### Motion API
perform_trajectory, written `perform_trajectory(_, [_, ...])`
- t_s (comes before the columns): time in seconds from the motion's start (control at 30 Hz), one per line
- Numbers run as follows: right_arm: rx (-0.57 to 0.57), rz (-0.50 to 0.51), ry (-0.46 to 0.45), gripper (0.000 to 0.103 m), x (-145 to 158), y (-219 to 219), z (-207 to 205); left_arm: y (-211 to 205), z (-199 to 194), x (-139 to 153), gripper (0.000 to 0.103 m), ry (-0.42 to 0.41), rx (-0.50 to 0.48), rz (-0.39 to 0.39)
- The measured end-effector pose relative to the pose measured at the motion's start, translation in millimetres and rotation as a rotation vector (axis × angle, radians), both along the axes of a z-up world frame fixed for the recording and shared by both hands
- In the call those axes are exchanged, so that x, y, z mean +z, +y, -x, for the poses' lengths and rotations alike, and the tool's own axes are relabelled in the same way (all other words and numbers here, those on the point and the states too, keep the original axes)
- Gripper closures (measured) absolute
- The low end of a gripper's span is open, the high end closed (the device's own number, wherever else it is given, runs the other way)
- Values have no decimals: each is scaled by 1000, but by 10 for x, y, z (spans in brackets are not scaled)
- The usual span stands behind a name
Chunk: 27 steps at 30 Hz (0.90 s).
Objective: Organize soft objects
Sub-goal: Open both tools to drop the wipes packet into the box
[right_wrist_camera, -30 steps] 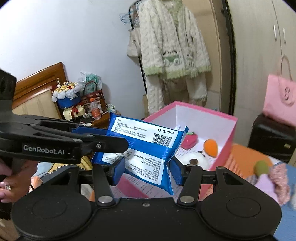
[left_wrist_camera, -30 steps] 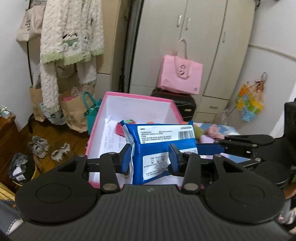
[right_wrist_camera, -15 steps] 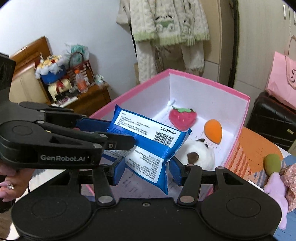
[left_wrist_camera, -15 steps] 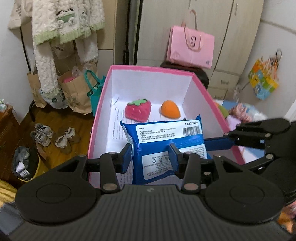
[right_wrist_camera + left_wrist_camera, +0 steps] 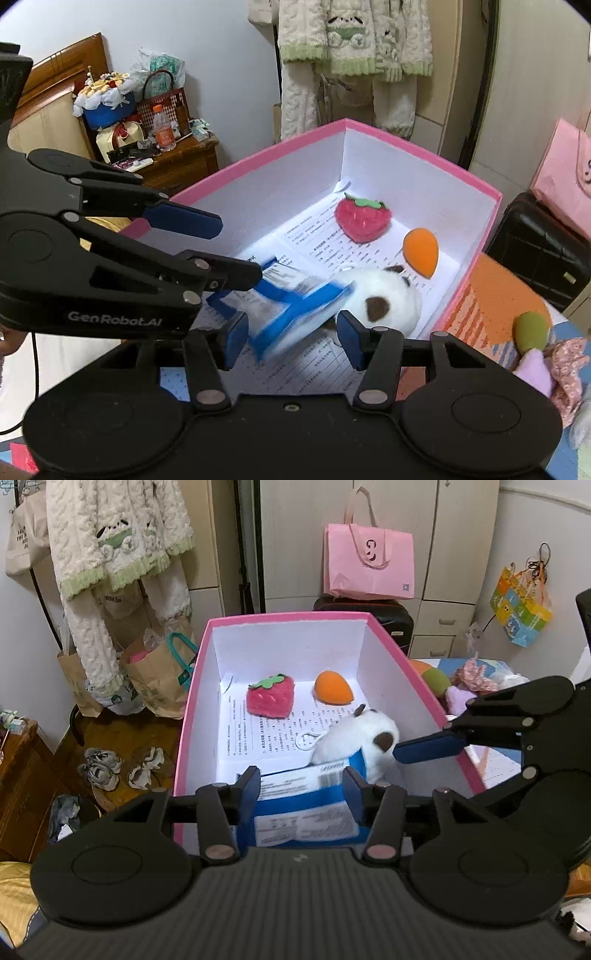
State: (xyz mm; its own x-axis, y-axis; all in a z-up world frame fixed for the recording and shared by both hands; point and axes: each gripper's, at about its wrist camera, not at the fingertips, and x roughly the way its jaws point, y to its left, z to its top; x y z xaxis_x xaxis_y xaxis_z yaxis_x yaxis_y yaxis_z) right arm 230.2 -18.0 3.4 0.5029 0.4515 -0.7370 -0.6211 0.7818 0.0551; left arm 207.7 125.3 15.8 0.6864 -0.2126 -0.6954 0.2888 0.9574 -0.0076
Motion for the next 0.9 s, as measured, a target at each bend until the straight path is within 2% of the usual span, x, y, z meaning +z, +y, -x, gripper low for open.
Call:
perform_trajectory(0.47, [31, 28, -125, 44, 397, -119, 552, -53, 627, 465, 46, -70, -56, -5])
perform_trajectory(0.83, [55, 37, -218, 43, 648, -412, 1140, -212, 1061, 666, 42, -65, -139, 68])
perform_trajectory(0.9, [68, 36, -240, 37, 687, -503, 1264, -266, 1134, 700, 39, -77, -160, 85])
